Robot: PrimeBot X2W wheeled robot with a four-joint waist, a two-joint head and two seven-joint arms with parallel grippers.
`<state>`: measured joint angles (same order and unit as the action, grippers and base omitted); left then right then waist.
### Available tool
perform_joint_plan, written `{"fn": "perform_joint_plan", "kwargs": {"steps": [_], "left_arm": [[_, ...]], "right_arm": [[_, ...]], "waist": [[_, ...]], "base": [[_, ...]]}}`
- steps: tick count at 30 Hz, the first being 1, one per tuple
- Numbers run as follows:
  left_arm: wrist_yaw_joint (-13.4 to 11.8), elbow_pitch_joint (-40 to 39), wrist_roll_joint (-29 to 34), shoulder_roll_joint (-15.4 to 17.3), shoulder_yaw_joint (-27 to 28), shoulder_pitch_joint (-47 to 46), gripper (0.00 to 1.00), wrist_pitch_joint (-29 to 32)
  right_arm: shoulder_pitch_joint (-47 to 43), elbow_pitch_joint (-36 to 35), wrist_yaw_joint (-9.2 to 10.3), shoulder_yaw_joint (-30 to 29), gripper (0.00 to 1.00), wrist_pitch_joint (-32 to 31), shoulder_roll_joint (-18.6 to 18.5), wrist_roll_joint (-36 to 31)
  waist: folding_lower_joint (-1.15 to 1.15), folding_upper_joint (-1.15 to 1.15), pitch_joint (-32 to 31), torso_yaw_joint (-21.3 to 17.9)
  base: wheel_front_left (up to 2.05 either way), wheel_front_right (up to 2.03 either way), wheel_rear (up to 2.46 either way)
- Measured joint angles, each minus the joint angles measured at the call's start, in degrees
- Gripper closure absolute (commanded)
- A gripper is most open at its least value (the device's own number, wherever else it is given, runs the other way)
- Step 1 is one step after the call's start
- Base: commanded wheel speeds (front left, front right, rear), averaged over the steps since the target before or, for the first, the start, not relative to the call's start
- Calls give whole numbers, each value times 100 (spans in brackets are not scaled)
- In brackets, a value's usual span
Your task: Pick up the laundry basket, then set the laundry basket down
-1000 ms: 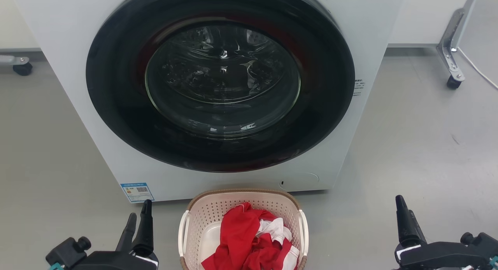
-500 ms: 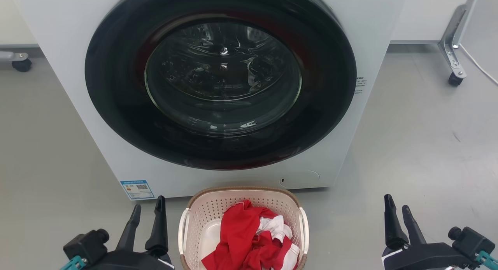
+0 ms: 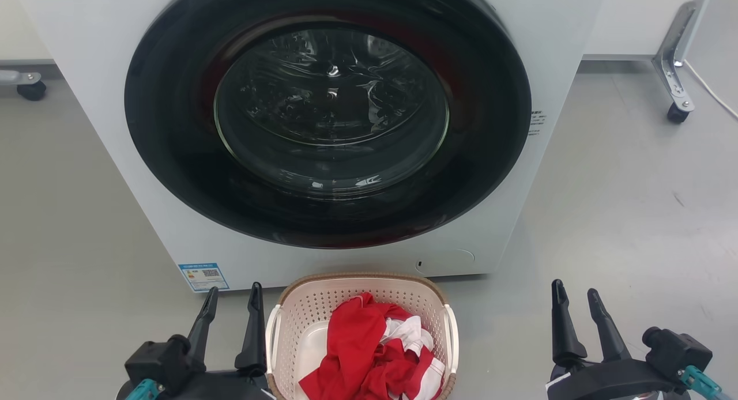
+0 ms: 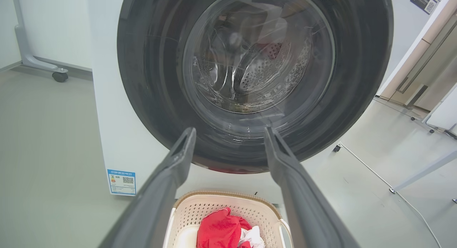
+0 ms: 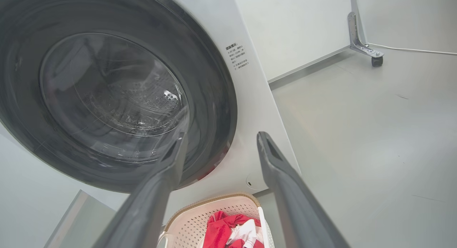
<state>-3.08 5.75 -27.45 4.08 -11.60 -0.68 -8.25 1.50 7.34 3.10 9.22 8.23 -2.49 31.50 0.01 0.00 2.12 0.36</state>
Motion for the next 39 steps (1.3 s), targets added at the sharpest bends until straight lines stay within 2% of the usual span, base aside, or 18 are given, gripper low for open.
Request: {"fn": "perform_joint_plan", "kwargs": {"steps": [27, 39], "left_arm": [[-394, -611, 2462, -33, -325, 237, 0, -606], [-405, -641, 2551, -45, -299, 367, 0, -626]], "right_arm": [[-116, -577, 402, 439, 0, 602, -8, -2474], [-254, -658, 403, 435, 0, 606, -9, -2549]], "waist": [[-2, 0, 17, 27], [-1, 0, -73, 23]], "base": [[0, 0, 0], [0, 0, 0]]}}
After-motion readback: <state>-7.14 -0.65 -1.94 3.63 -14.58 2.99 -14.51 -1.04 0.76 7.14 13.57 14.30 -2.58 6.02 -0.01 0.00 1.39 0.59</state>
